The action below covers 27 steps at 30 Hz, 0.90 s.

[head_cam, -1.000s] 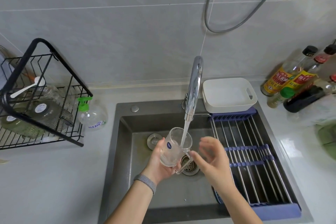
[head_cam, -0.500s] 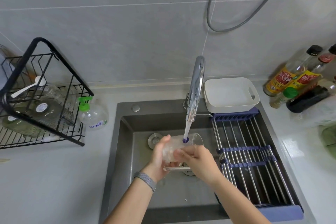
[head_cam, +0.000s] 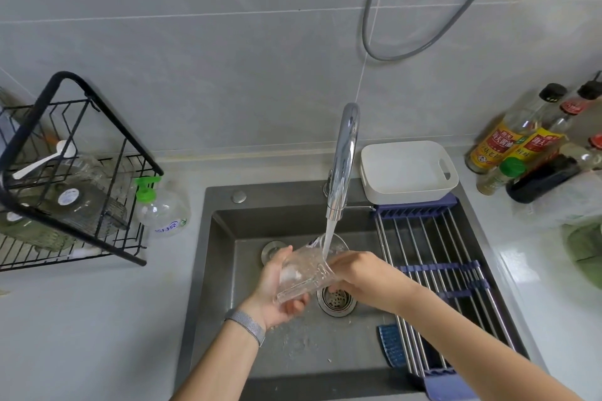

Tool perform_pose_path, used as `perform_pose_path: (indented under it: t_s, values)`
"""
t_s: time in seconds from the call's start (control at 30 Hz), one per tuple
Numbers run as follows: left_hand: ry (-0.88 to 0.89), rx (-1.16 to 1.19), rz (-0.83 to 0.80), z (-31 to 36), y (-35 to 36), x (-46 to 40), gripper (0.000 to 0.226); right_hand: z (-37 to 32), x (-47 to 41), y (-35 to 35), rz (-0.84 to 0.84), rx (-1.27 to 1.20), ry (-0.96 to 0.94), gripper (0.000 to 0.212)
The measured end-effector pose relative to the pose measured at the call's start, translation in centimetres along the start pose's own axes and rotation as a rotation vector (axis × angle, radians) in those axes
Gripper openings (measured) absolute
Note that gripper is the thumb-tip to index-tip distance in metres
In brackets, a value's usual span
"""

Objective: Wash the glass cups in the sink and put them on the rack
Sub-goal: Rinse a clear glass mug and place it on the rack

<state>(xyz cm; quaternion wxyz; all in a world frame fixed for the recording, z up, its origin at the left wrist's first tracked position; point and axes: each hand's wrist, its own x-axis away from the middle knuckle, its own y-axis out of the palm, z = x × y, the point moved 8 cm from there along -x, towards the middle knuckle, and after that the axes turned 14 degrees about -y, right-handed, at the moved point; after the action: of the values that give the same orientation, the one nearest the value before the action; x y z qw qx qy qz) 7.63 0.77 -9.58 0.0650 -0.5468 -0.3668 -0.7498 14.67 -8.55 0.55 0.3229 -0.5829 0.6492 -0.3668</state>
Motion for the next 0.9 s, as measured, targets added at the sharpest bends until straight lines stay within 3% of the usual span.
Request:
perform_pose_path:
  t_s: [0.23, 0.33, 0.47, 0.53, 0.6, 0.7, 0.8, 0.9]
  values:
    - [0.138, 0.195, -0.124, 1.5, 1.3, 0.6, 0.053, 0.0, 0.3, 1.3, 0.381, -0.271, 0.286, 0.016]
    - [0.145, 0.179, -0.112, 1.8, 2.4, 1.2, 0.046, -0.4, -0.4, 1.5, 0.391, -0.122, 0.283, 0.017]
    - [0.027, 0.162, -0.02, 1.5, 1.2, 0.5, 0.055, -1.3, -0.5, 0.7, 0.223, 0.163, -0.119, 0.019]
    - [-0.005, 0.141, 0.008, 1.6, 0.9, 0.5, 0.056, -0.5, -0.3, 1.1, 0.12, 0.26, -0.181, 0.018]
    - [-0.033, 0.128, -0.042, 1.7, 1.4, 0.5, 0.063, 0.8, -0.2, 1.9, 0.058, 0.175, -0.08, 0.017]
    - [0.054, 0.12, -0.078, 2.3, 1.9, 1.1, 0.071, 1.6, -0.2, 2.2, 0.117, -0.032, 0.075, 0.02]
    - [0.179, 0.106, -0.058, 2.6, 1.4, 1.1, 0.059, 1.2, -0.4, 1.7, 0.298, -0.231, 0.196, 0.025]
    - [0.238, 0.08, -0.01, 2.3, 1.2, 0.9, 0.048, 0.4, -0.9, 1.7, 0.318, -0.23, 0.22, 0.025]
